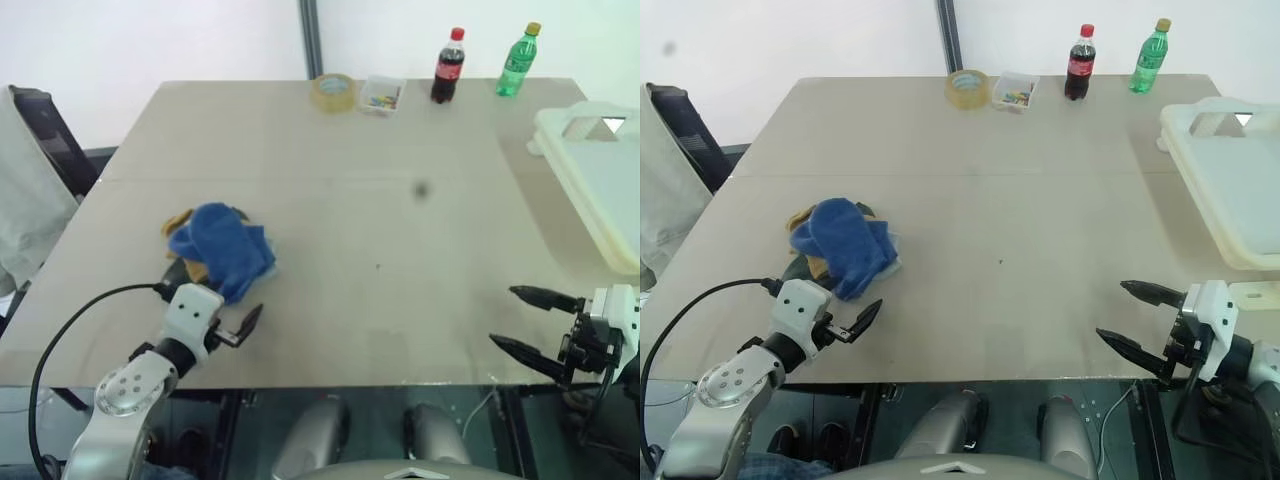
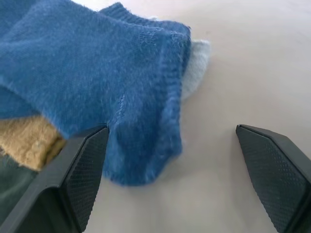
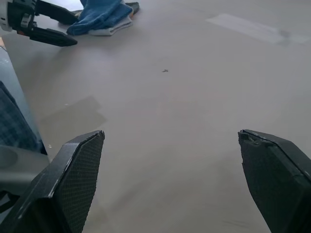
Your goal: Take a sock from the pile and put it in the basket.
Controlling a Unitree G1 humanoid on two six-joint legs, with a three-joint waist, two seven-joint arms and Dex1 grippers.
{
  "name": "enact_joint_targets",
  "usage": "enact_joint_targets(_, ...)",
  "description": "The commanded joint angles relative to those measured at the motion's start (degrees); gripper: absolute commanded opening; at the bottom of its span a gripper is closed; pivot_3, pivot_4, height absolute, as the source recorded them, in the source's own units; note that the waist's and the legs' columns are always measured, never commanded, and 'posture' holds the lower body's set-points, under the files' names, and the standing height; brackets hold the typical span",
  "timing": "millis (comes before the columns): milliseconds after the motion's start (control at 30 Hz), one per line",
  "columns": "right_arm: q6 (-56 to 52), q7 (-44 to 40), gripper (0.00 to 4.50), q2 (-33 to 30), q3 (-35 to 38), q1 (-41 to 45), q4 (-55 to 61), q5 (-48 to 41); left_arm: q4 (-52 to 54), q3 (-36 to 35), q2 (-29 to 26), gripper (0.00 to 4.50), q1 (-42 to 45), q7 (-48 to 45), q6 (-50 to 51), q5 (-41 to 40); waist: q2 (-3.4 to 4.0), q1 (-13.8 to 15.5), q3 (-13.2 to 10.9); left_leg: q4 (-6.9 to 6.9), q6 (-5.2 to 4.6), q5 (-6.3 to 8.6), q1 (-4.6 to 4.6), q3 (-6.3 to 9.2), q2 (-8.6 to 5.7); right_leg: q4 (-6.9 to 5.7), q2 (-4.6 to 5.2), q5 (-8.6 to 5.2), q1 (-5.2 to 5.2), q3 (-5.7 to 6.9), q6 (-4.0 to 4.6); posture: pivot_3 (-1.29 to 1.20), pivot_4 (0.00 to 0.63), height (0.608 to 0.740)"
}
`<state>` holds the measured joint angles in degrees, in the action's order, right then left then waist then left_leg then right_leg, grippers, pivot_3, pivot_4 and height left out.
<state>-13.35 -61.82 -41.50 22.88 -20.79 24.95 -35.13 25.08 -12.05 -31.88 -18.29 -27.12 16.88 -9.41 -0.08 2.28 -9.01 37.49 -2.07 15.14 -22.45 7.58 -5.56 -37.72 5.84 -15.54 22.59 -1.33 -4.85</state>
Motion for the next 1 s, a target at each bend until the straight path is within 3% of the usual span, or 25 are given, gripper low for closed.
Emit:
enact_joint_targets(33,1.0,0.5,4.5,0.1,0.8,-0.1,2.0,-0.3,1.2,-0.3,0.1,3.76,-0.3,1.0,-2.2,2.1,0.0,-0.1,0.0,0.0,0.0,0.0,0.02,-0.01,0.0,-0.01,0.0,0.0,0.0,-0.01,0.0,0.0,0.15,0.74)
enact_joint_targets(133,1.0,0.6,4.5,0.1,0.8,0.1,2.1,-0.3,1.2,0.2,0.6,2.4,-0.3,1.3,-2.7,2.9,0.0,-0.2,0.0,0.0,0.0,0.0,0.02,-0.02,0.0,-0.01,-0.01,0.0,0.0,-0.03,0.0,0.0,0.15,0.74)
enact_joint_targets(167,1.0,0.7,4.5,0.1,0.8,0.1,2.1,-0.3,1.1,0.3,0.8,1.76,-0.5,1.4,-2.8,3.1,0.0,-0.2,0.0,0.0,0.0,0.0,0.01,-0.02,0.0,-0.01,-0.01,0.0,0.0,-0.04,0.0,0.0,0.15,0.74)
enact_joint_targets(233,1.1,0.8,4.5,0.2,0.8,0.1,2.0,-0.4,1.2,-0.2,1.0,1.17,-1.2,1.7,-2.3,3.5,0.0,-0.2,0.0,0.0,0.0,0.0,0.01,-0.02,0.0,-0.01,-0.02,0.0,0.0,-0.03,0.0,0.0,0.15,0.74)
enact_joint_targets(300,1.4,0.8,4.5,0.2,0.8,0.0,1.9,-0.3,1.2,-0.4,0.9,0.16,-1.9,1.7,-2.2,3.8,0.0,-0.1,0.0,0.0,-0.01,0.0,0.01,-0.02,0.0,-0.01,-0.02,0.0,0.0,-0.04,0.0,0.0,0.15,0.74)
enact_joint_targets(600,2.1,0.8,4.5,0.3,0.3,-0.2,1.8,0.4,3.9,2.1,2.9,0.07,-0.2,0.4,0.6,-0.1,0.0,-0.1,0.0,0.0,-0.01,0.0,0.03,-0.02,0.0,-0.02,-0.01,0.0,0.0,-0.03,0.0,0.0,0.15,0.74)
enact_joint_targets(833,2.3,1.2,4.5,0.3,0.1,-0.2,2.6,0.9,14.7,6.1,12.2,0.07,5.6,6.5,22.9,-13.3,-0.05,-0.1,0.0,0.07,0.0,-0.01,0.01,0.0,-0.04,-0.11,-0.02,0.01,-0.02,-0.01,-0.01,0.0,0.15,0.74)
enact_joint_targets(933,1.9,1.8,4.5,0.2,-0.2,0.3,3.1,0.8,14.0,8.8,14.6,0.07,11.8,9.4,30.6,-15.2,-0.03,-0.1,0.0,0.1,0.05,-0.04,0.04,0.02,-0.02,-0.23,-0.08,0.0,-0.01,0.0,-0.01,0.0,0.15,0.74)
enact_joint_targets(1000,1.5,2.3,4.5,0.1,-0.7,1.1,3.3,0.8,7.3,13.5,17.7,0.07,20.0,11.2,36.3,-14.6,-0.02,0.0,0.0,0.19,0.11,-0.08,0.04,0.04,-0.01,-0.28,-0.33,0.0,-0.04,0.03,-0.01,0.0,0.15,0.74)
